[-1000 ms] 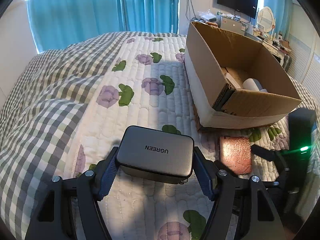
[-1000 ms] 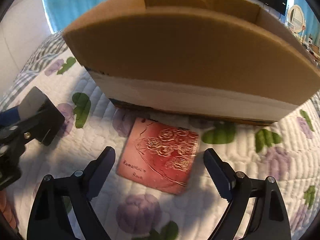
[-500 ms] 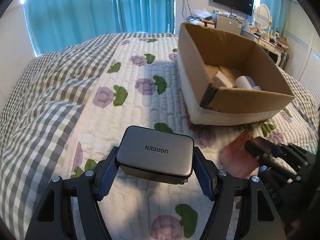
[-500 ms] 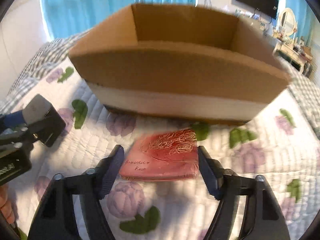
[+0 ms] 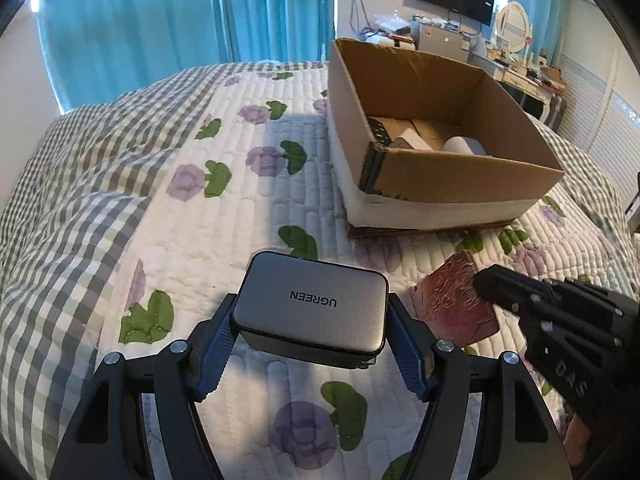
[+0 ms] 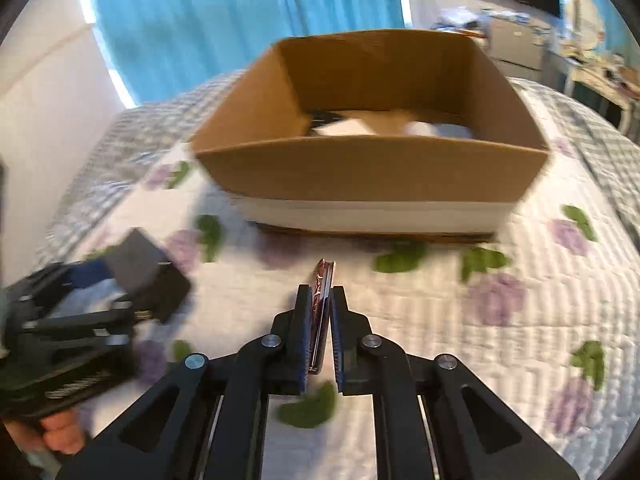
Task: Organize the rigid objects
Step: 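Grasp the pink card edgewise with the right gripper and lift it, then drop the power bank into the box with the left gripper while the right drops the pink card in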
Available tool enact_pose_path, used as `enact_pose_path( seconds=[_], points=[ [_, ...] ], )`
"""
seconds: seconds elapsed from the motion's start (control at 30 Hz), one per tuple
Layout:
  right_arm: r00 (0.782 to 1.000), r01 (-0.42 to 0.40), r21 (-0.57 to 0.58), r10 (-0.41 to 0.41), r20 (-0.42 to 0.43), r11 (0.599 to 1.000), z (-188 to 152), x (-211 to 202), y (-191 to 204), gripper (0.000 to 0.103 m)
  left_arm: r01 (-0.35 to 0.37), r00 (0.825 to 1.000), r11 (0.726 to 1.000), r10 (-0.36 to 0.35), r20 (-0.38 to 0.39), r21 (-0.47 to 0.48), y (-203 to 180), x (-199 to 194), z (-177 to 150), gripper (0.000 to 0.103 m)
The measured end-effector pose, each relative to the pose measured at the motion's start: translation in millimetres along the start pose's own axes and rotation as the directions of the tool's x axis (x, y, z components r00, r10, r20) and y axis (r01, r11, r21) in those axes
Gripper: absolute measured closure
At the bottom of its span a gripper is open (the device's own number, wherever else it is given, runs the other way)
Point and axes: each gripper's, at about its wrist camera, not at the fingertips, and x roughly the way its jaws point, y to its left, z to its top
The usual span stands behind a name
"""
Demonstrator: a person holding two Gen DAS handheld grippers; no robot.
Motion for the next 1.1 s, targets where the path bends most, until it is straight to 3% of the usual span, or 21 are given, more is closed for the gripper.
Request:
enact_pose_path(
  seconds=[0.13, 0.2, 0.23, 0.27, 0.33, 0.4, 0.43, 0.47, 0.67, 0.83, 1.1],
  points=[
    [0.999, -0.043, -0.003, 0.043, 0.000, 0.999, 9, 14, 18, 0.093, -0.008, 1.000, 1.000, 0.008, -0.008, -0.017, 6, 4, -1, 0.031],
    [1.000, -0.007, -0.022, 0.007, 0.005, 1.000, 10, 13, 26, 0.093, -0.009, 1.000, 1.000, 0.009, -0.016, -0.018, 7, 6, -2, 0.031],
    [1.000, 0.026, -0.041, -0.026, 0.002, 0.999, 10, 15, 30, 0.085, -0.009, 1.000, 1.000, 0.009, -0.018, -0.018, 7, 6, -3, 0.032],
    [0.998, 0.051, -0.049, -0.052, -0.025, 0.997, 9, 18, 31, 0.067, -0.012, 1.000, 1.000, 0.012, -0.019, -0.019, 7, 7, -3, 0.032],
    [0.996, 0.051, -0.035, -0.054, -0.076, 0.998, -1, 28, 28, 0.064, -0.007, 1.000, 1.000, 0.006, -0.021, -0.025, 8, 8, -3, 0.032],
    [0.996, 0.050, -0.024, -0.051, -0.079, 0.998, -7, 33, 25, 0.071, -0.002, 1.000, 1.000, 0.001, -0.021, -0.026, 9, 8, -3, 0.032],
    [0.995, 0.056, -0.030, -0.059, -0.076, 0.998, -9, 36, 25, 0.085, -0.003, 1.000, 1.000, 0.003, -0.020, -0.025, 9, 8, -3, 0.032],
    [0.995, 0.064, -0.032, -0.066, -0.072, 0.997, -10, 36, 24, 0.092, -0.004, 1.000, 1.000, 0.003, -0.020, -0.026, 9, 8, -3, 0.032],
    [0.995, 0.095, -0.046, -0.095, 0.010, 0.994, -6, 20, 27, 0.093, 0.006, 1.000, 0.999, -0.007, -0.019, -0.034, 10, 3, -2, 0.032],
    [0.989, 0.120, -0.056, -0.114, 0.095, 0.991, 14, -27, 26, 0.093, 0.053, 0.999, 0.999, -0.053, 0.012, -0.011, 3, -22, 7, 0.032],
    [0.958, 0.143, -0.037, -0.129, 0.254, 0.989, 88, -108, -1, 0.093, 0.130, 0.979, 0.988, -0.142, 0.148, 0.086, -32, -75, 75, 0.032]
  ],
)
